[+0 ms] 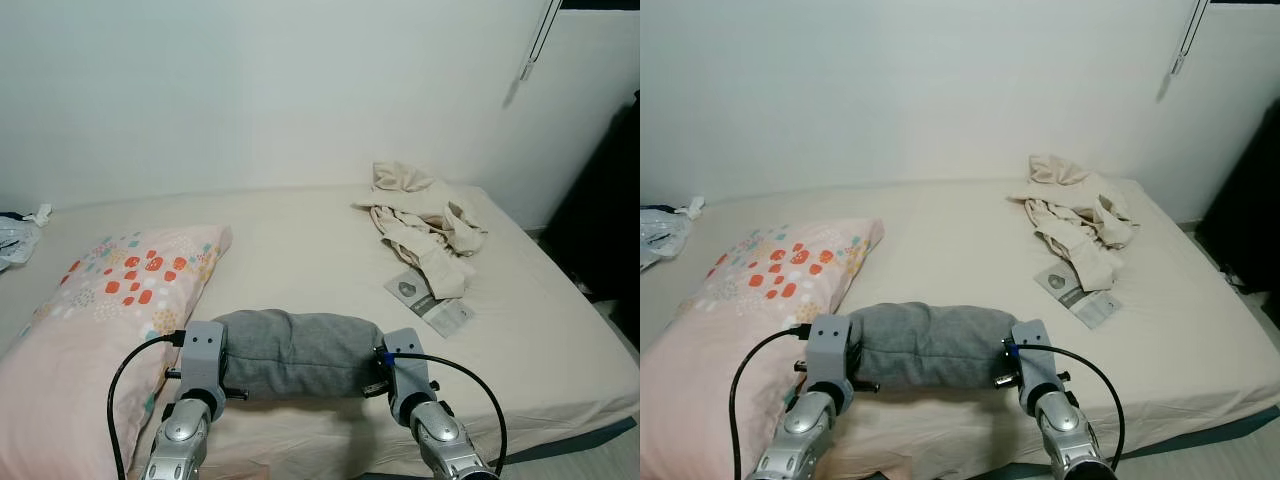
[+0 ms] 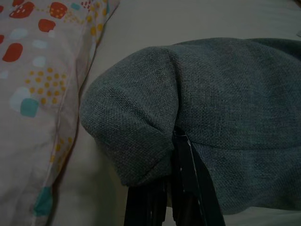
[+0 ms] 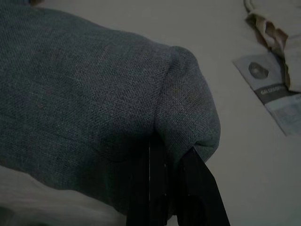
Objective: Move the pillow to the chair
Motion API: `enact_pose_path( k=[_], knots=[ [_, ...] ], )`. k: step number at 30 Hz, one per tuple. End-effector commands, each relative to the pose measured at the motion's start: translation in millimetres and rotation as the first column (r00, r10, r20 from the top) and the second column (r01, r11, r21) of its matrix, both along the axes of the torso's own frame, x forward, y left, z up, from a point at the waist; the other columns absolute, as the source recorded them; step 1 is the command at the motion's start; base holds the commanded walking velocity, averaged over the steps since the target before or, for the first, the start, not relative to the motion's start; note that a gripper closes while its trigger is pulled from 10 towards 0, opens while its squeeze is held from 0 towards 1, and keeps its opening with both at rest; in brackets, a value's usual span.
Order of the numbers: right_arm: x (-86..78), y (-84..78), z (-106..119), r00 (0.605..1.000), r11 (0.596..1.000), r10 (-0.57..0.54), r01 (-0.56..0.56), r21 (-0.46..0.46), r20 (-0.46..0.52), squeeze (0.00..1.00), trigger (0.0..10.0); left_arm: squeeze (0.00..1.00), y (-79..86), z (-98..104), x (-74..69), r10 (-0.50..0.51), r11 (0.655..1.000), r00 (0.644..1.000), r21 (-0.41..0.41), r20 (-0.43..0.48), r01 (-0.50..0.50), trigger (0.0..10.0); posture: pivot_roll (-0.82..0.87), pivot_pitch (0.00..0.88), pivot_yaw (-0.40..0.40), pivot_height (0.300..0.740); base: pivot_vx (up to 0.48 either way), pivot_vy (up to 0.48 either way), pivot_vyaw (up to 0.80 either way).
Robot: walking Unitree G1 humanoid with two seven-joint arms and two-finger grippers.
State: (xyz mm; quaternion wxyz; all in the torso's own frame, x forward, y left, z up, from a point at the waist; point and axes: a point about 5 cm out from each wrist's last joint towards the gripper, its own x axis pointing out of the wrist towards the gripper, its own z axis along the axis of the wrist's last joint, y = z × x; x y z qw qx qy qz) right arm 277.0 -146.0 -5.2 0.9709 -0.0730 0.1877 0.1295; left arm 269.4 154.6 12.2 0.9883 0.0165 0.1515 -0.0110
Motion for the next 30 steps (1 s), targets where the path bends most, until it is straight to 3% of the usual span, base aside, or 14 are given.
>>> enact_pose_path(
  k=[1, 12, 25, 30],
  knots=[
    [6.7, 14.8, 8.2, 0.998, 0.998, 0.048, -0.049, 0.034, 0.042, 0.00, 10.0, 0.00, -10.2, 3.2, 4.4, -0.068, 0.998, 0.998, 0.008, 0.020, 0.068, 10.0, -0.02, 0.013, -0.038, 0.740, 0.000, 0.000, 0.00],
    [-4.6, 18.5, -1.5, 0.998, 0.998, 0.061, -0.061, 0.018, 0.021, 0.00, 10.0, 0.00, -2.7, -5.8, -1.7, -0.035, 0.999, 0.999, 0.007, -0.011, 0.035, 10.0, -0.02, 0.000, -0.018, 0.740, 0.000, 0.000, 0.00],
    [0.1, 17.9, 1.5, 0.999, 0.999, 0.046, -0.047, 0.024, 0.024, 0.00, 10.0, 0.00, -10.3, -2.4, 3.8, -0.053, 0.999, 0.999, 0.004, 0.001, 0.053, 10.0, -0.02, 0.000, -0.013, 0.740, 0.000, 0.000, 0.00],
    [2.6, 16.6, 3.3, 0.999, 0.999, 0.038, -0.039, 0.033, 0.024, 0.00, 10.0, 0.00, -10.7, 0.5, 7.3, -0.045, 0.999, 0.999, 0.001, 0.011, 0.045, 10.0, -0.02, 0.000, -0.019, 0.740, 0.000, 0.000, -0.80]
  ],
)
